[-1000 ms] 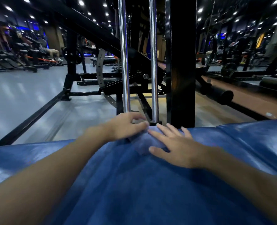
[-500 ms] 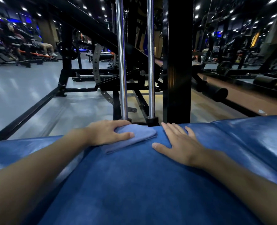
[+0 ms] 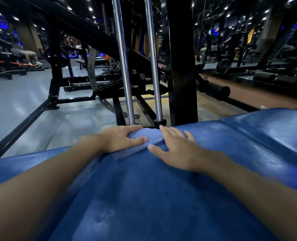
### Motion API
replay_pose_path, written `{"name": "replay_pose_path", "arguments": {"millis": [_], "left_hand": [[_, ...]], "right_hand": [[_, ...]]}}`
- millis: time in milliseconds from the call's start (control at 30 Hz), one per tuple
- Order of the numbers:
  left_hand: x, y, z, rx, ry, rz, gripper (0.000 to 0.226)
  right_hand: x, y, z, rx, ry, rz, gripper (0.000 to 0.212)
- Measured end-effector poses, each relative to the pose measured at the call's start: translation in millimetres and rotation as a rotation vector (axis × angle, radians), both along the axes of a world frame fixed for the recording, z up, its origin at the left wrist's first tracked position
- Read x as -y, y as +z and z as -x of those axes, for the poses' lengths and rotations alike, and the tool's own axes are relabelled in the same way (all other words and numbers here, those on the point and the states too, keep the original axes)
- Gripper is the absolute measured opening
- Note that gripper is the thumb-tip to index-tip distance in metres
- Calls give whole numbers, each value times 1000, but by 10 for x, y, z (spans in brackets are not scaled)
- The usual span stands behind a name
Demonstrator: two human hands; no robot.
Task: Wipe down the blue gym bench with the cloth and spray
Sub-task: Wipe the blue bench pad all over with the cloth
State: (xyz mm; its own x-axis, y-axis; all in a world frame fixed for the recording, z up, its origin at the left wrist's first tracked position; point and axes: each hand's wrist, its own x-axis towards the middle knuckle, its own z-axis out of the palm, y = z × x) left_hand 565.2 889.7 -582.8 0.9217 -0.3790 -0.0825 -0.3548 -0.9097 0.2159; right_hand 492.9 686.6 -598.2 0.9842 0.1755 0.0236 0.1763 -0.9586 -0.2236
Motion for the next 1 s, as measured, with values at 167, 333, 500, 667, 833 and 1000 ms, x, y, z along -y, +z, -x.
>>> {"name": "replay_pose_path", "arguments": {"millis": [167,333,500,667,833,1000], "left_hand": [[-557,55,152,-59,42,26,94],[-624,97,240,-48,78,22,69],[-212,67,156,-14,95,-16,79],[-122,20,124,9,103,12,93],[-276,15,130,0,114,14,88],[-710,45,243,-23,70,62,66]], "right_hand": [[-326,-67,89,-49,-23,34,89],[-360,-74,107,-54,-45,103,88],[-364,-115,66,-18,-44,97,91],[-336,-133,68,0,-18,58,95],[-328,-104,82,-8,-21,69,95],[-331,-59,104,-69,-57,96,94]]}}
